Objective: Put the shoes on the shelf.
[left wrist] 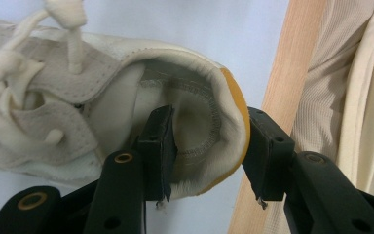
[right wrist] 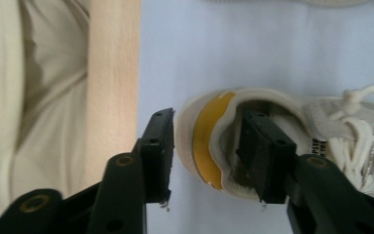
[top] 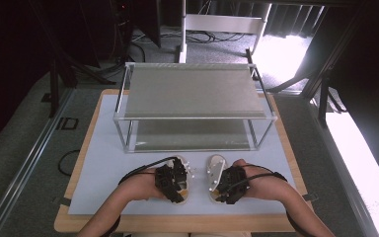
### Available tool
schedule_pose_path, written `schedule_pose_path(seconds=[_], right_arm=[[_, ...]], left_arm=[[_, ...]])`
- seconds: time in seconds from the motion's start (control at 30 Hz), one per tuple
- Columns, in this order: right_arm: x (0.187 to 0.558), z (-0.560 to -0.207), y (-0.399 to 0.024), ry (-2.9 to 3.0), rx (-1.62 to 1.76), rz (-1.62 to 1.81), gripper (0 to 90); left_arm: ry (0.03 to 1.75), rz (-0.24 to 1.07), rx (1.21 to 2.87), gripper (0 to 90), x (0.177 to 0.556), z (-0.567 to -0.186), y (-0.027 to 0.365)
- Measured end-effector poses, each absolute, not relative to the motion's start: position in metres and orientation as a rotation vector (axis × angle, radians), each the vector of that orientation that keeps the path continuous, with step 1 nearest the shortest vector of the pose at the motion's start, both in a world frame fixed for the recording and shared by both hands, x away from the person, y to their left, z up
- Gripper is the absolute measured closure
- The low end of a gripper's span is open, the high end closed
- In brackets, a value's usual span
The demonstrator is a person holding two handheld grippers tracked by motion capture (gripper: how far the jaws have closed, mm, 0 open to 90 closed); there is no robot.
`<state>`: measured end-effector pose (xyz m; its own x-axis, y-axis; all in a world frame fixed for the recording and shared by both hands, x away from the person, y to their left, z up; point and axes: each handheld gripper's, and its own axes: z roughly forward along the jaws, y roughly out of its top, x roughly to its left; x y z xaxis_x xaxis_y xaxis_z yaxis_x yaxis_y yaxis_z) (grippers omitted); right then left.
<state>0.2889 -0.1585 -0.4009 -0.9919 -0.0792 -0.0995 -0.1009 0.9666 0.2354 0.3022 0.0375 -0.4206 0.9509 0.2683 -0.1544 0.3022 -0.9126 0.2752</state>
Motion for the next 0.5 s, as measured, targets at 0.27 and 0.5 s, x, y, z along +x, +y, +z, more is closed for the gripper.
schedule_pose_path(seconds=[0.27,0.5], right_arm=[[0.287,-0.405,-0.157,3.025,-0.156,0.324,70.8],[0.283,-0.403,-0.156,2.995,-0.210,0.266,70.7]], left_arm=[[0.282,-0.195,2.767,75.3,0.300,-0.420,0.036],[0.203,-0.084,2.732,77.4,0.303,-0.411,0.040]])
